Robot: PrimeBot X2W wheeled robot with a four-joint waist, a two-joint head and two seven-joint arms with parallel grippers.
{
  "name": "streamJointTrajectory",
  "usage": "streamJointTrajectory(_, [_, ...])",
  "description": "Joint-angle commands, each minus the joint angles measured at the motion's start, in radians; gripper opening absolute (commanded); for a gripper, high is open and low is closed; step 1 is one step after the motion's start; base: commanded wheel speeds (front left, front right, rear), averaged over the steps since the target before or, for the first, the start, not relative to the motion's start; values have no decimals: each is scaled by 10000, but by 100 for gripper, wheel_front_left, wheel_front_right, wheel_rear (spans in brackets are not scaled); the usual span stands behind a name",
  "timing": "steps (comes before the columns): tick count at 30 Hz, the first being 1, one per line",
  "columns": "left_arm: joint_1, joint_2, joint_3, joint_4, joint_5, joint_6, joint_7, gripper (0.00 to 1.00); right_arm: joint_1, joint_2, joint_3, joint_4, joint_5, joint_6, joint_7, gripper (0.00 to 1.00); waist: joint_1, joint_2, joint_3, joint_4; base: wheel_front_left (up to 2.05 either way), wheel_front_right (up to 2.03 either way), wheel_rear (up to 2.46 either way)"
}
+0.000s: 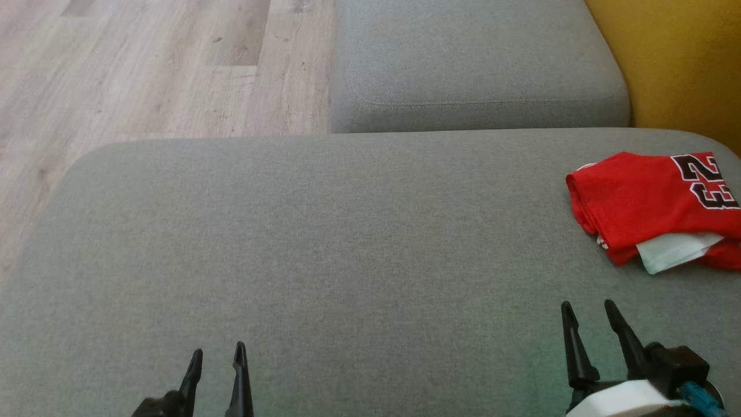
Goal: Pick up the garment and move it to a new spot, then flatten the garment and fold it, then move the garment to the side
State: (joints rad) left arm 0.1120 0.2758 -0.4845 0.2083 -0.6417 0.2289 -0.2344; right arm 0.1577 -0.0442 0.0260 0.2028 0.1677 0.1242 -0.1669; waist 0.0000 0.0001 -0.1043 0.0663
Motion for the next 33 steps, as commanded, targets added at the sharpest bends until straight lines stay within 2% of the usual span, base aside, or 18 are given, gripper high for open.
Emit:
streamJointTrajectory(1, [-473,146,300,-284,13,39,-70,100,-405,-61,222,-314,95,65,-81,100,0,-1,8,8,0,0,0])
streamJointTrajectory(5, [-473,146,329,-380,-14,31,-88,100,-416,-61,271,-274,106,65,-86,100,0,-1,9,8,0,0,0])
streamJointTrajectory(6, [-2,-3,7,-62,-18,-6,4,0,-5,0,12,33,72,0,-2,0,0,-1,12,9,0,0,0])
streamJointTrajectory(9, [140,-117,-36,369,-16,-4,58,0,89,6,17,563,80,-2,3,0,0,-1,16,7,0,0,0])
streamJointTrajectory(33, [-293,-480,1029,393,-1826,-663,654,0,-412,-43,-193,535,2759,11,477,0,0,-1,210,-116,0,0,0])
